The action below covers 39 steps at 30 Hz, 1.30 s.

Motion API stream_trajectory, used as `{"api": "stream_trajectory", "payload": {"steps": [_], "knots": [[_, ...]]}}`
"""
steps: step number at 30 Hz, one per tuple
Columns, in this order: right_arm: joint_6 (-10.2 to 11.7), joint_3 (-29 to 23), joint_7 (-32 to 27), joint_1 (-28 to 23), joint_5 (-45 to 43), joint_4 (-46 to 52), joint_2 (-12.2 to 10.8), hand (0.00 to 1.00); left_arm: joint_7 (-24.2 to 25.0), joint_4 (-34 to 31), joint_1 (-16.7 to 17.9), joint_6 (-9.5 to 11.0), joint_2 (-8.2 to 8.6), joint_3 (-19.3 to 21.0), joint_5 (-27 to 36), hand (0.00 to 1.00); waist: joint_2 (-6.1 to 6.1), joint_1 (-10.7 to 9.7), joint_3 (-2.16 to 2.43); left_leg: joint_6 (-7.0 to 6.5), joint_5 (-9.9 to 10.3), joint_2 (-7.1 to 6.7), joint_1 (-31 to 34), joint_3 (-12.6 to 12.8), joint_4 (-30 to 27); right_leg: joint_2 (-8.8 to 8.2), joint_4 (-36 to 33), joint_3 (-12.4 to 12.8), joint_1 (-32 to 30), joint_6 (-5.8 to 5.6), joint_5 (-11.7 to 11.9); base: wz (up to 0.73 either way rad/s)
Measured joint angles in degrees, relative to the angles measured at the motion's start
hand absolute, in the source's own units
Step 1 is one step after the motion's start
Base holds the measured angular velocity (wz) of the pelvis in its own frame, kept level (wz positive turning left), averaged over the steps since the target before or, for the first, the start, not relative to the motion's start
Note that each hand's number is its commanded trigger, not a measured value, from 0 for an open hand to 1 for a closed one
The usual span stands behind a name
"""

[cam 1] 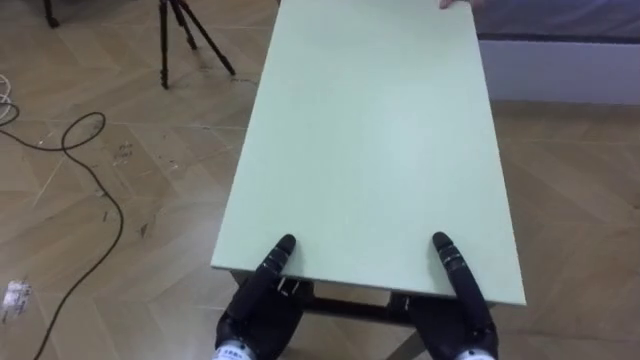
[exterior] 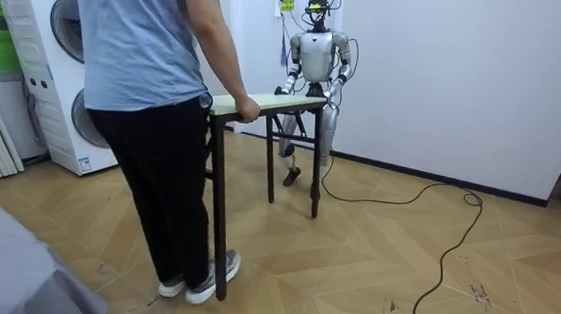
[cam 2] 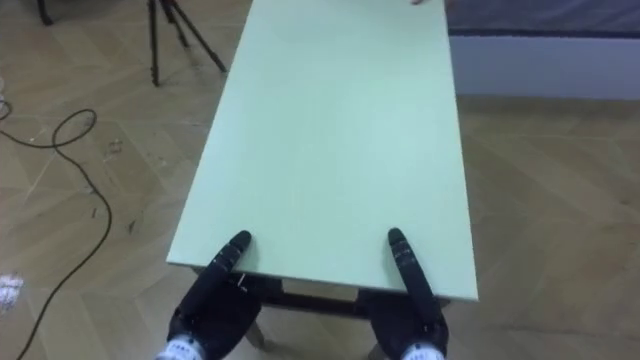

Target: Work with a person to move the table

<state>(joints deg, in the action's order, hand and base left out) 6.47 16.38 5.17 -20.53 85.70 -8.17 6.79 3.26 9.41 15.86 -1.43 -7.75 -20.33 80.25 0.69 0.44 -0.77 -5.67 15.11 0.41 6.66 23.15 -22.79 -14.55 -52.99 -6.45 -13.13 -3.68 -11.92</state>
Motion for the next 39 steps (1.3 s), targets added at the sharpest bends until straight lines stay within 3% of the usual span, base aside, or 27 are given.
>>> {"api": "stream_trajectory", "payload": {"steps": [1, 3, 5, 7, 8, 11, 13, 17, 21, 27, 30, 31, 32, 33, 34, 35, 36, 37, 38, 39], "knots": [[0.2, 0.3, 0.0, 0.2, 0.0, 0.0, 0.1, 1.0, 0.0, 0.0, 0.0, -0.2, 0.07, 0.3, -0.1, 1.0, 0.24, 1.1, -0.04, -0.01, 0.0, 0.02, 0.6, 1.0, -0.2, -0.9, 0.4, -0.2, 2.2, -0.2, -0.6, -0.47], [0.2, 0.4, 0.0, 0.4, -0.2, 0.0, 0.0, 1.0, 0.0, -0.3, 0.2, -0.8, 0.17, 0.9, -1.1, 1.0, 1.02, 2.3, -0.37, 0.05, -0.1, 0.19, 1.9, 2.1, -1.2, -2.0, 3.9, -0.3, 4.7, -2.12, -2.9, -0.39], [0.2, 0.5, 0.0, 1.1, -0.3, 0.3, 0.3, 1.0, -0.4, -0.9, 0.3, -1.0, 0.33, 1.2, -1.1, 1.0, 1.19, 4.9, -0.47, 0.78, -0.9, 1.94, 4.2, 2.8, -2.0, 1.03, 10.9, 0.8, 4.5, -2.81, -5.2, -0.64], [-0.2, 0.6, 0.0, 2.8, -0.5, 0.3, 0.4, 1.0, -0.4, -2.2, 0.3, -1.0, -0.13, 2.0, -1.0, 1.0, 1.53, 6.5, -0.45, 1.25, -2.1, 2.85, 6.5, 0.3, -2.0, 3.48, 17.4, 1.1, 4.7, -2.89, -5.5, -0.73], [-0.3, 0.9, -0.2, 3.8, -0.5, 0.3, 0.4, 1.0, -0.4, -3.4, 0.4, -1.0, -1.09, 2.4, -0.6, 1.0, 2.02, 6.7, -0.46, 1.4, -2.6, 3.46, 7.9, -0.6, -2.4, 4.24, 21.1, -0.3, 5.9, -2.75, -5.8, -0.4], [-0.1, 1.5, -0.3, 3.9, -0.2, 0.2, 0.2, 1.0, -0.8, -4.3, 0.7, -0.9, -1.78, 2.3, -0.5, 1.0, 2.85, 6.7, -0.44, 1.6, -3.4, 4.27, 9.0, -0.7, -2.8, 5.04, 26.8, -2.2, 7.5, -1.98, -6.3, -0.01], [-0.2, 1.5, -1.1, 4.6, -0.3, 0.2, 0.1, 1.0, -1.4, -4.7, 0.7, -0.6, -1.99, 2.4, -0.6, 1.0, 2.9, 7.1, -0.45, 1.78, -3.7, 4.85, 9.8, -0.8, -3.0, 5.47, 28.4, -3.4, 7.6, -1.74, -6.3, -0.11], [0.2, 2.0, -1.8, 4.9, -0.1, 0.2, -0.2, 1.0, -2.4, -5.6, 0.7, -0.2, -2.08, 2.5, -1.1, 1.0, 3.33, 7.7, -0.41, 2.1, -4.9, 5.91, 10.9, -1.8, -3.0, 6.15, 30.8, -6.3, 8.0, -0.03, -5.7, 0.03], [1.3, 2.6, -1.9, 4.9, -0.1, 0.1, -0.4, 1.0, -3.2, -6.1, 0.6, -0.2, -2.45, 2.4, -1.1, 1.0, 3.34, 7.5, -0.4, 2.14, -6.4, 6.24, 12.0, -3.2, -2.9, 6.95, 31.4, -8.0, 7.8, 0.68, -5.0, 0.14], [1.5, 2.4, -1.9, 5.3, -0.3, -0.1, -0.6, 1.0, -3.3, -6.0, 0.6, 0.0, -2.55, 2.5, -1.0, 1.0, 2.46, 6.9, -0.64, 2.77, -8.2, 7.88, 13.4, -5.2, -3.1, 9.02, 31.6, -10.3, 7.8, 2.11, -4.0, 0.13], [1.4, 2.5, -2.5, 6.2, -0.3, -0.1, 0.2, 1.0, -3.3, -6.0, 0.4, 0.1, -2.56, 1.9, 0.2, 1.0, 1.17, 6.3, -0.62, 3.48, -10.7, 8.28, 14.0, -6.2, -2.2, 10.49, 31.6, -10.8, 7.0, 3.35, -3.4, 0.1], [1.3, 2.6, -2.6, 6.6, -0.5, -0.4, 0.3, 1.0, -3.5, -5.9, 0.5, 0.2, -2.49, 1.8, 0.3, 1.0, 0.93, 6.7, -0.57, 4.57, -12.7, 7.97, 14.0, -7.2, -0.6, 11.32, 31.7, -10.6, 6.4, 4.3, -3.0, 0.14], [1.6, 2.5, -2.6, 6.7, -0.7, -0.4, 0.4, 1.0, -3.9, -5.9, 0.1, 0.6, -2.49, 1.6, 0.3, 1.0, 0.94, 6.7, -0.55, 7.74, -15.9, 7.31, 14.0, -9.5, 2.3, 12.35, 33.1, -10.4, 5.8, 5.92, -2.1, 0.26], [1.7, 2.5, -2.6, 6.7, -1.0, -0.4, 0.4, 1.0, -3.9, -5.9, 0.1, 0.7, -2.41, 1.6, 0.3, 1.0, 1.0, 6.5, -0.5, 10.06, -17.5, 6.98, 14.0, -10.4, 3.8, 12.64, 34.0, -10.3, 5.5, 6.63, -1.5, 0.13], [1.7, 2.9, -2.6, 7.2, -1.1, -0.4, 0.4, 1.0, -3.9, -5.8, 0.2, 1.4, -2.03, 1.7, 0.6, 1.0, 1.0, 6.9, -0.62, 10.38, -16.4, 7.5, 14.3, -12.7, 0.1, 12.21, 34.1, -11.2, 4.9, 8.1, -1.0, -0.43], [1.2, 3.7, -2.9, 8.3, -1.1, -1.4, 1.0, 1.0, -3.9, -5.6, 1.4, 2.1, -1.79, 1.9, 1.5, 1.0, 0.52, 8.1, -0.57, 8.39, -10.3, 9.28, 14.4, -13.0, -11.5, 12.63, 33.4, -11.8, 4.8, 9.21, -1.2, -0.66], [0.9, 4.0, -3.2, 8.8, -1.2, -1.6, 1.3, 1.0, -3.9, -5.6, 1.9, 2.3, -1.65, 1.9, 2.1, 1.0, 0.0, 8.2, -0.45, 8.63, -8.2, 9.98, 14.3, -13.2, -17.2, 12.86, 33.1, -12.7, 5.0, 9.63, -1.4, -0.56], [0.9, 4.2, -3.3, 9.2, -1.5, -1.6, 2.2, 1.0, -3.9, -5.5, 2.3, 2.3, -1.13, 1.7, 3.2, 1.0, -1.34, 7.9, -0.43, 8.62, -5.9, 11.19, 13.9, -14.5, -27.0, 13.59, 32.3, -14.5, 5.0, 10.48, -1.8, -0.04], [0.9, 3.9, -3.3, 9.6, -2.5, -1.7, 2.3, 1.0, -3.9, -5.3, 2.2, 2.3, -0.38, 1.7, 3.0, 1.0, -2.09, 7.1, -0.48, 8.78, -5.4, 11.45, 12.5, -15.4, -33.6, 14.2, 30.5, -15.1, 4.1, 11.35, -2.4, 0.15], [0.9, 3.8, -3.3, 9.8, -2.8, -1.7, 2.3, 1.0, -3.9, -5.3, 2.1, 2.3, -0.22, 1.9, 2.7, 1.0, -2.25, 6.5, -0.51, 8.84, -5.4, 11.44, 11.4, -15.6, -35.7, 14.35, 29.6, -15.4, 3.5, 11.72, -2.8, 0.32]]}}
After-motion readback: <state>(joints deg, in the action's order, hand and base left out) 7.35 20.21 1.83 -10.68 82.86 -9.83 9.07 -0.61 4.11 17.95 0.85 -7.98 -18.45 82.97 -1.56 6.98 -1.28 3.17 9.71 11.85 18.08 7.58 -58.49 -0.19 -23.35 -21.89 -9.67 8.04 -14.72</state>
